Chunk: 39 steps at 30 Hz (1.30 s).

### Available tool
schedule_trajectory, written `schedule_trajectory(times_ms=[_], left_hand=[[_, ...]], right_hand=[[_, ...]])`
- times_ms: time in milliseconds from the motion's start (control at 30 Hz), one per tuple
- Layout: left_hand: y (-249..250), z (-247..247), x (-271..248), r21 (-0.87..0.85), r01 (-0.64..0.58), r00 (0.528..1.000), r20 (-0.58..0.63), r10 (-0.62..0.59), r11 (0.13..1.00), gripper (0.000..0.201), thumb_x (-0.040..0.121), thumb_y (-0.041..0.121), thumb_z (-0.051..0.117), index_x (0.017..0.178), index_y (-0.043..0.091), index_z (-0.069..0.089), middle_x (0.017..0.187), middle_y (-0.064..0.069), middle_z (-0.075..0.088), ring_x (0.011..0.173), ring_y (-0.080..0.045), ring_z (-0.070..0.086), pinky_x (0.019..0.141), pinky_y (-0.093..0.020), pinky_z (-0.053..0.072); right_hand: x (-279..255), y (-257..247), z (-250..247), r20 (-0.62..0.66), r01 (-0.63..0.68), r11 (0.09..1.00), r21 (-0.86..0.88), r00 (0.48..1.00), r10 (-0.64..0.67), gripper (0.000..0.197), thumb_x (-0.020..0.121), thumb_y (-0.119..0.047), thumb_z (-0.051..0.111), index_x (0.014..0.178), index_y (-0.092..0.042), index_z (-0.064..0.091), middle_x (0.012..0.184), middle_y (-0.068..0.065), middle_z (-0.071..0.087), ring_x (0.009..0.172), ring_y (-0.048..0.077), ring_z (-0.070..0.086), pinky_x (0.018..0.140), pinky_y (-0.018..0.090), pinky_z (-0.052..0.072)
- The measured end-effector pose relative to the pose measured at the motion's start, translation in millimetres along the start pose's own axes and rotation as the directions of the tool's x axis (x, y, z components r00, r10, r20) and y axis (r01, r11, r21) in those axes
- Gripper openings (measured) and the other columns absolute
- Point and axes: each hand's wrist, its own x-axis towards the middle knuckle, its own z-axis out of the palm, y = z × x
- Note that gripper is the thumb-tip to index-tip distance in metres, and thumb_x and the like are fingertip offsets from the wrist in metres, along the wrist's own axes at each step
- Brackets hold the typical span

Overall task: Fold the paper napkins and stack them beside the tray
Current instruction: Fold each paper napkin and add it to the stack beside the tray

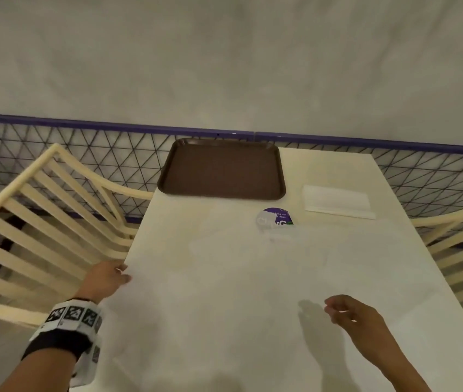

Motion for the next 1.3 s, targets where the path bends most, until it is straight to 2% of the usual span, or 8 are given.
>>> schedule_trajectory(times_ms=[233, 400, 567, 733, 900, 1000, 1133, 1300], left_hand=[[97, -9, -50, 0.194, -0.362, 0.931, 0.112, 0.346, 0.912, 0.029, 0.080, 0.025, 0.070, 0.066, 0.021, 0.045, 0.074, 0.001, 0.055, 0.067, -0.017, 0.048, 0.058, -0.028, 0.034], [169, -21, -105, 0.218, -0.682, 0.731, 0.171, 0.661, 0.698, 0.033, 0.084, 0.013, 0.059, 0.096, 0.031, 0.034, 0.081, -0.003, 0.064, 0.073, -0.022, 0.057, 0.066, -0.037, 0.050], [228, -42, -158, -0.076, -0.801, 0.561, 0.254, 0.788, 0.594, 0.060, 0.091, 0.013, 0.055, 0.124, 0.052, 0.023, 0.102, 0.006, 0.065, 0.092, -0.011, 0.062, 0.076, -0.023, 0.046], [233, -39, -136, -0.325, -0.632, 0.719, 0.092, 0.689, 0.703, 0.054, 0.086, 0.019, 0.064, 0.118, 0.052, 0.037, 0.109, -0.004, 0.065, 0.099, -0.016, 0.060, 0.082, -0.032, 0.050], [223, 3, -96, -0.333, -0.459, 0.856, 0.083, 0.511, 0.823, 0.012, 0.080, 0.016, 0.071, 0.080, 0.009, 0.061, 0.079, -0.007, 0.067, 0.069, -0.024, 0.061, 0.063, -0.031, 0.045], [225, 25, -92, -0.514, -0.393, 0.869, 0.062, 0.490, 0.762, 0.041, 0.076, 0.023, 0.074, 0.072, -0.007, 0.048, 0.068, -0.012, 0.053, 0.067, -0.017, 0.047, 0.065, -0.030, 0.039], [223, 43, -112, -0.609, -0.443, 0.844, -0.036, 0.535, 0.657, 0.029, 0.079, 0.012, 0.072, 0.076, -0.007, 0.050, 0.078, -0.029, 0.061, 0.072, -0.017, 0.052, 0.071, -0.032, 0.040], [191, 85, -136, -0.572, -0.521, 0.786, -0.032, 0.618, 0.633, 0.037, 0.081, -0.005, 0.064, 0.070, 0.029, 0.054, 0.100, 0.010, 0.072, 0.104, 0.000, 0.062, 0.092, -0.015, 0.043]], right_hand=[[1, -51, 35, 0.183, 0.174, 0.985, -0.008, 0.968, -0.170, 0.022, 0.084, -0.014, 0.064, 0.086, -0.036, 0.063, 0.092, -0.015, 0.067, 0.078, -0.006, 0.057, 0.068, 0.007, 0.042], [16, -94, 58, 0.191, 0.348, 0.937, 0.040, 0.918, -0.349, 0.069, 0.072, -0.028, 0.078, 0.129, -0.040, 0.041, 0.130, -0.027, 0.042, 0.119, -0.007, 0.038, 0.100, 0.013, 0.030], [32, -118, 54, 0.274, 0.243, 0.885, 0.396, 0.889, -0.367, 0.076, 0.071, -0.014, 0.078, 0.134, -0.032, 0.041, 0.132, -0.016, 0.052, 0.120, -0.004, 0.047, 0.088, 0.005, 0.038], [38, -86, 18, 0.471, -0.018, 0.894, 0.448, 0.855, -0.218, 0.025, 0.074, 0.004, 0.070, 0.096, -0.006, 0.069, 0.095, 0.006, 0.073, 0.086, 0.020, 0.069, 0.077, 0.028, 0.054], [51, -64, -31, 0.211, 0.039, 0.876, 0.480, 0.965, -0.158, 0.017, 0.075, -0.002, 0.071, 0.092, -0.004, 0.070, 0.091, 0.008, 0.074, 0.084, 0.021, 0.069, 0.075, 0.025, 0.055], [53, -65, -54, -0.059, 0.181, 0.804, 0.567, 0.982, -0.179, 0.018, 0.077, -0.002, 0.069, 0.094, -0.008, 0.070, 0.096, 0.010, 0.073, 0.089, 0.024, 0.068, 0.083, 0.034, 0.055], [40, -55, -67, -0.230, 0.354, 0.732, 0.582, 0.935, -0.269, 0.013, 0.077, 0.006, 0.066, 0.078, -0.006, 0.068, 0.073, -0.005, 0.071, 0.072, 0.009, 0.066, 0.068, 0.017, 0.052], [23, 3, -55, -0.152, 0.369, 0.722, 0.586, 0.925, -0.349, 0.015, 0.064, -0.019, 0.081, 0.073, -0.009, 0.076, 0.090, 0.008, 0.074, 0.096, 0.021, 0.067, 0.085, 0.025, 0.053]])
